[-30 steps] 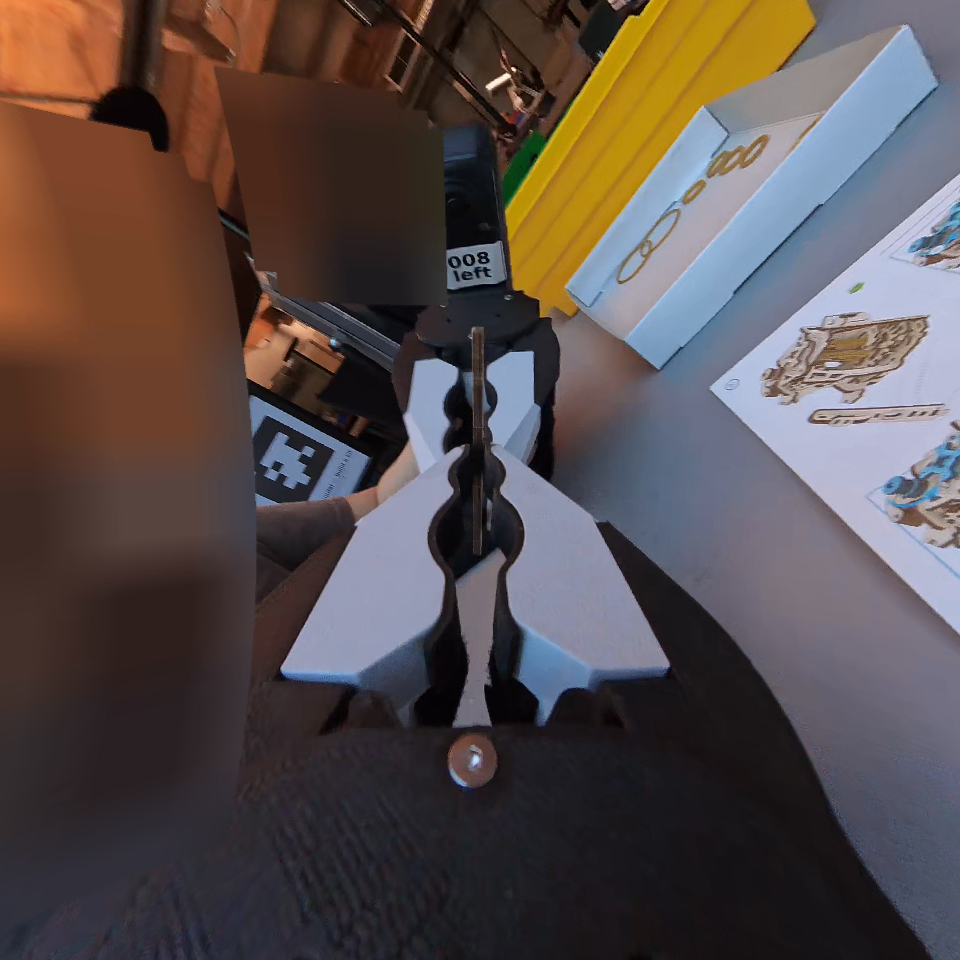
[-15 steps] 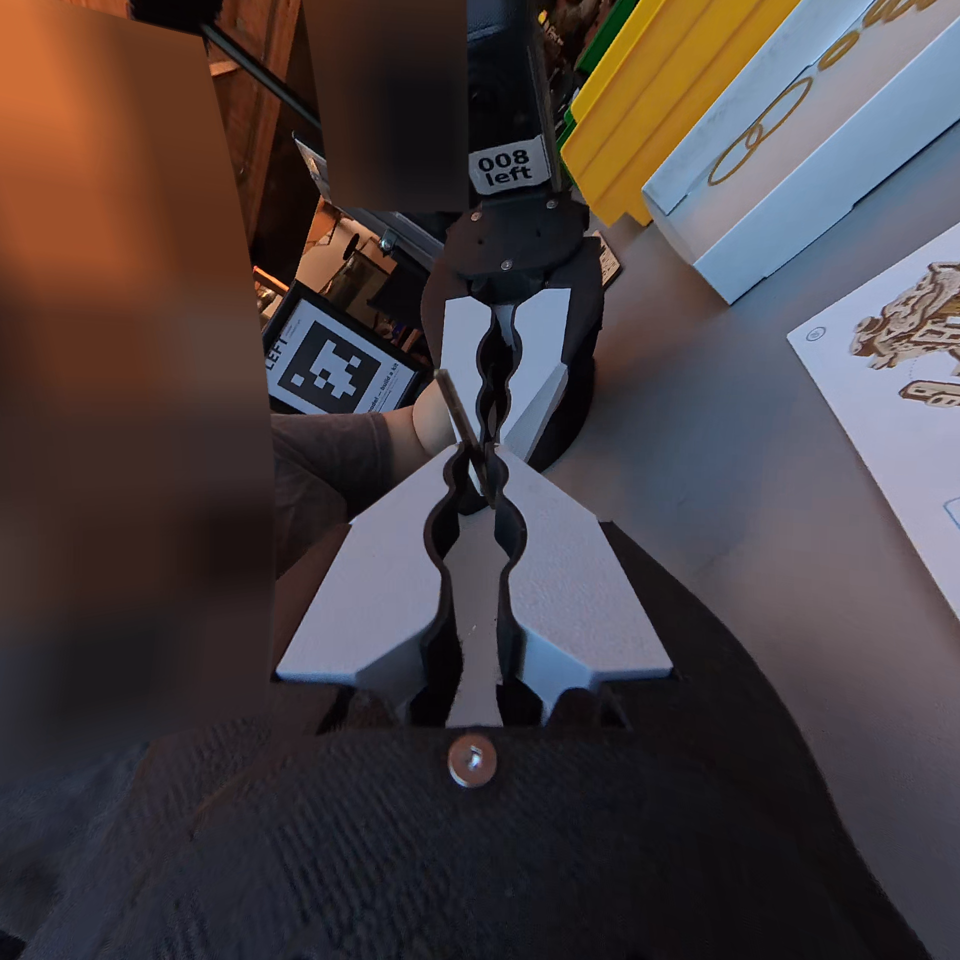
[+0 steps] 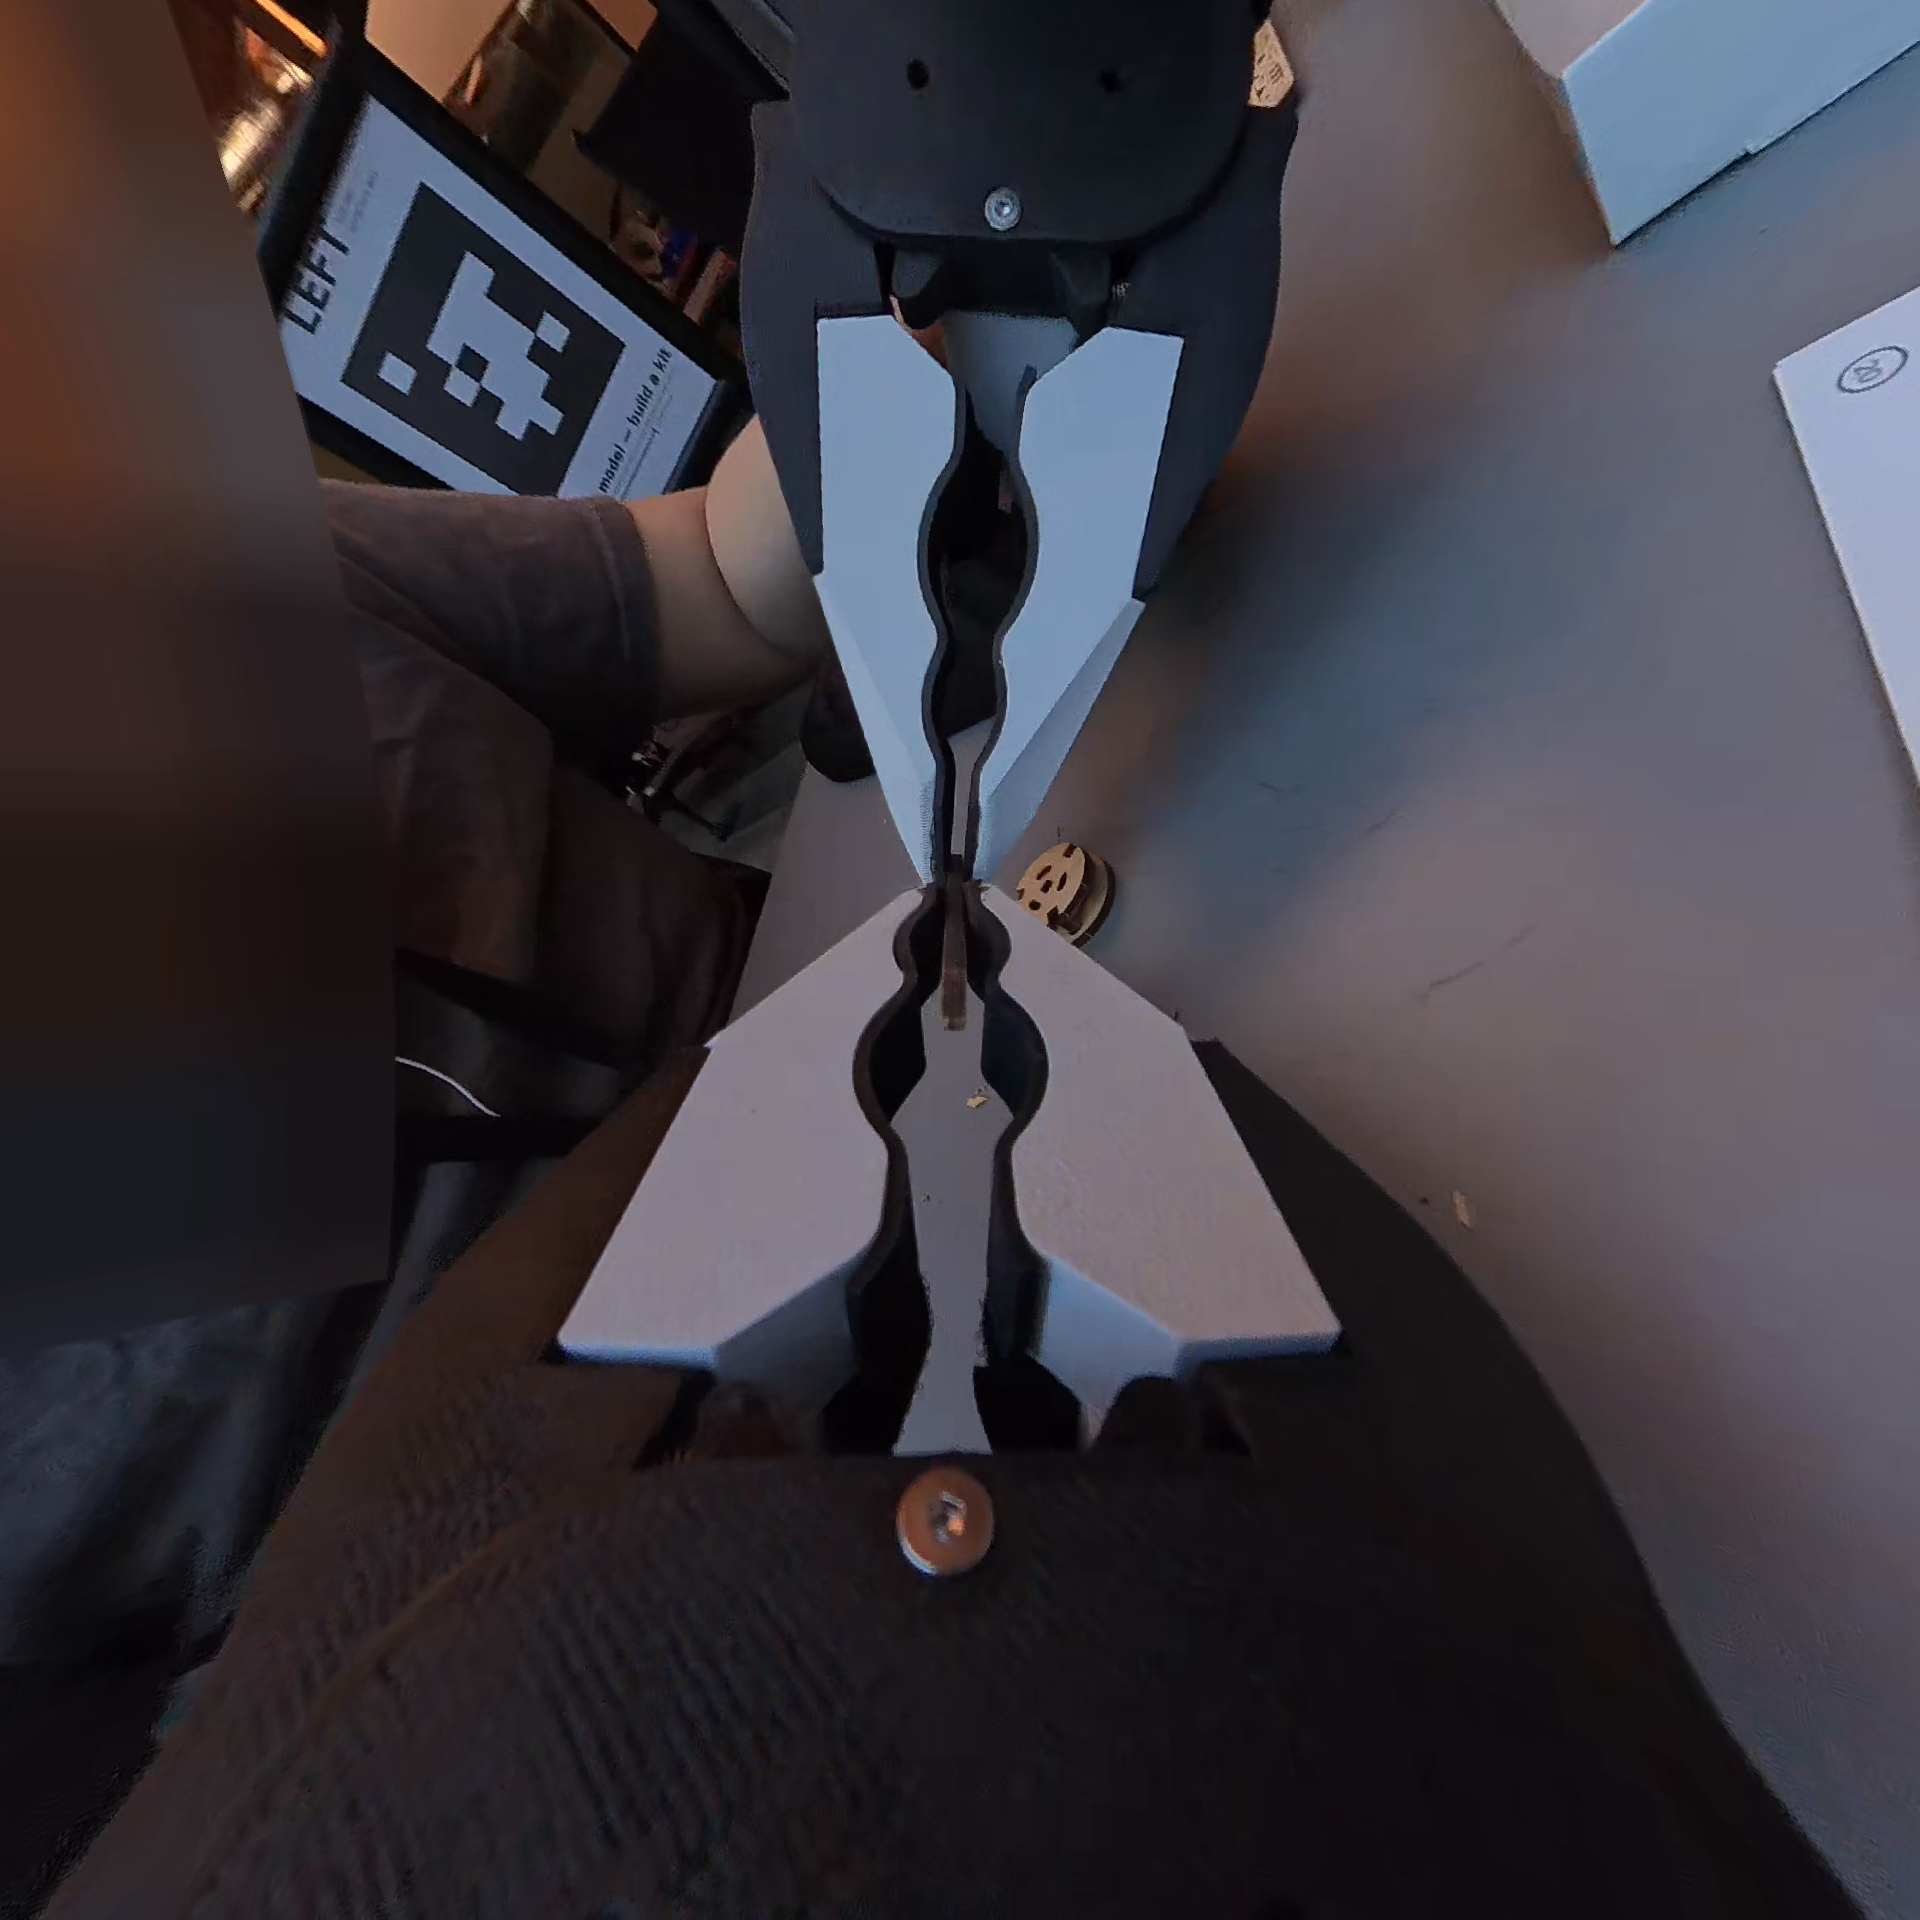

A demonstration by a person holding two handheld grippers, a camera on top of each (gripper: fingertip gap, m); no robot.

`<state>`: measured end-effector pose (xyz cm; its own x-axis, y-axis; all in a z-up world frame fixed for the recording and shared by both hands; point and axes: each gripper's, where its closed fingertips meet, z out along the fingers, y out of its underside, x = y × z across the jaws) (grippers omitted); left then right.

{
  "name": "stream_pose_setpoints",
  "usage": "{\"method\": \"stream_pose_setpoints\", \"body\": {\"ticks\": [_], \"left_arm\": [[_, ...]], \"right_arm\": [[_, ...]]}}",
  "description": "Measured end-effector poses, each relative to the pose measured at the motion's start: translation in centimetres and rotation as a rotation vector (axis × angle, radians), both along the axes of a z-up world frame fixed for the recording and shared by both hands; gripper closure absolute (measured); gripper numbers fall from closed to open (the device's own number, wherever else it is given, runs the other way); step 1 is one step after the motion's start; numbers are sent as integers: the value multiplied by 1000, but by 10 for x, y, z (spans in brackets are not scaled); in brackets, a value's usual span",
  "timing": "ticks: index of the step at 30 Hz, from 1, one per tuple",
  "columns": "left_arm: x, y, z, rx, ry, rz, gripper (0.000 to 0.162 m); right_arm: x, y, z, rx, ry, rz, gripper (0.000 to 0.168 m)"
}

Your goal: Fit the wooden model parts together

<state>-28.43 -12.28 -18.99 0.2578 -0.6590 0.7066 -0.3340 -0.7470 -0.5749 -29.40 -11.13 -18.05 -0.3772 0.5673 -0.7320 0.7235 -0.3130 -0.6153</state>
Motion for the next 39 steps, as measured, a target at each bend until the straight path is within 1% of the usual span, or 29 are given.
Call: {"method": "stream_pose_setpoints", "body": {"ticks": [4, 7, 8, 9, 11, 12, 14, 17, 20, 22, 25, 29, 34, 39], "left_arm": [[-1, -2, -3, 22, 27, -17, 161], [-2, 6, 0, 49, 19, 33, 161], [-4, 9, 3, 48, 1, 54, 158], [-5, 11, 5, 39, -20, 66, 151], [-6, 12, 8, 31, -41, 71, 148], [-6, 14, 7, 44, -32, 78, 149], [-8, 19, 5, 85, -7, 100, 161], [-9, 17, 11, 107, -7, 92, 162], [-7, 13, 17, 147, 0, 73, 162], [-6, 9, 12, 157, 37, 51, 162], [-5, 5, 4, 148, 77, 23, 162], [-6, 6, -1, 134, 93, 20, 162], [-6, 8, 2, 156, 81, 32, 162], [-7, 7, 1, 204, 125, 22, 162]], "right_arm": [[0, -2, -2, 63, -1, 9, 167], [-1, 6, 1, 100, 26, -26, 167], [-2, 10, 3, 108, 41, -48, 167], [-3, 14, 5, 110, 55, -71, 167], [-5, 21, 10, 108, 81, -111, 167], [-6, 24, 12, 111, 91, -129, 167], [-6, 25, 14, 109, 111, -138, 167], [-7, 23, 20, 113, 167, -127, 166], [-3, 10, 15, 127, 140, -52, 164], [-4, 3, 11, 135, 130, -34, 165], [-7, 4, 9, 144, 126, -53, 161], [-4, 5, 1, 180, 96, -37, 166], [-5, 7, 5, 189, 112, -52, 167], [-9, 3, 8, 131, 110, -71, 165]]}}
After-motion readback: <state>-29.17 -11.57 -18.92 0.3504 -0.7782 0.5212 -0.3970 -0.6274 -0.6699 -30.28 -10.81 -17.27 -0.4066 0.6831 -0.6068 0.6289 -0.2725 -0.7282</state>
